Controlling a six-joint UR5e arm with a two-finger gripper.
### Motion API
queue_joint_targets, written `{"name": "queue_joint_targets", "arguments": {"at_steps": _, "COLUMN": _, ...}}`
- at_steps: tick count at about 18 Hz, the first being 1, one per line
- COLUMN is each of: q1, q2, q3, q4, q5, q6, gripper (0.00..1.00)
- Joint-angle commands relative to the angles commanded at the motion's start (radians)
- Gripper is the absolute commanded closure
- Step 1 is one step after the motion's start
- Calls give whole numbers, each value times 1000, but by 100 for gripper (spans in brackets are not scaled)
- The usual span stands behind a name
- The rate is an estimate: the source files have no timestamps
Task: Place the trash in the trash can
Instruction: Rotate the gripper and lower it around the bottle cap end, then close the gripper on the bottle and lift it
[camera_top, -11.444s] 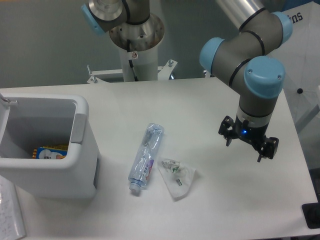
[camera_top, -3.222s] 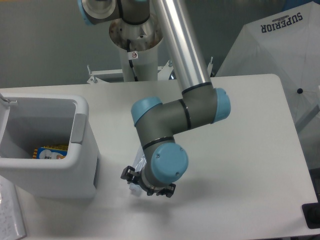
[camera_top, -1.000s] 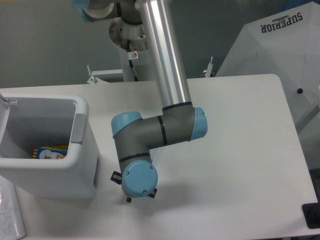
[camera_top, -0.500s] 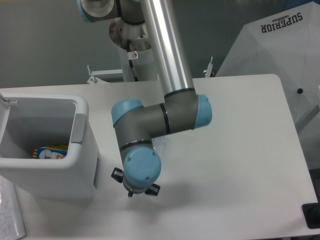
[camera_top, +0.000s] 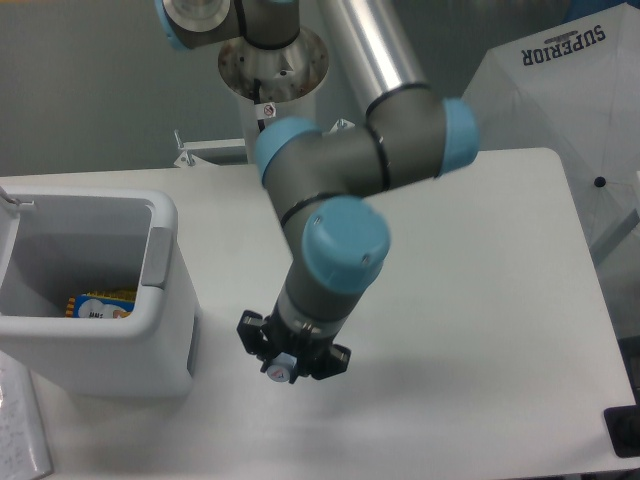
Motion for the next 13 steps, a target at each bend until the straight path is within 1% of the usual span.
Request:
{"name": "queue_joint_targets", "arguments": {"at_steps": 4, "q1": 40, "q2": 61, "q3": 2, "q4": 112, "q5": -137, "q6": -8, "gripper": 100}}
{"name": "queue_joint_targets", "arguments": {"at_steps": 8, "q1": 55, "q2": 98, "q3": 2, "q4": 195, "q5": -239, "q6": -6, "gripper": 100}}
{"name": "queue_joint_targets", "arguments": {"at_steps": 9, "q1": 63, "q2": 101, "q3": 2, "q4": 235, "q5": -278, "q6": -8, "gripper": 100}}
{"name": "queue_joint_targets", "arguments": {"at_steps": 10, "q1": 65, "q2": 118, "q3": 2, "q4": 259, "q5": -302, "q6": -9, "gripper": 100}}
{"name": "queue_joint_targets", "arguments": {"at_steps": 11, "q1": 68, "q2": 140, "q3": 2, "q4": 278, "q5": -322, "q6": -9, "gripper": 100}}
{"name": "queue_joint_targets", "arguments": {"at_steps": 13, "q1": 68, "q2": 157, "q3": 3, "q4": 310, "q5": -358, "q6": -9, "gripper": 100}}
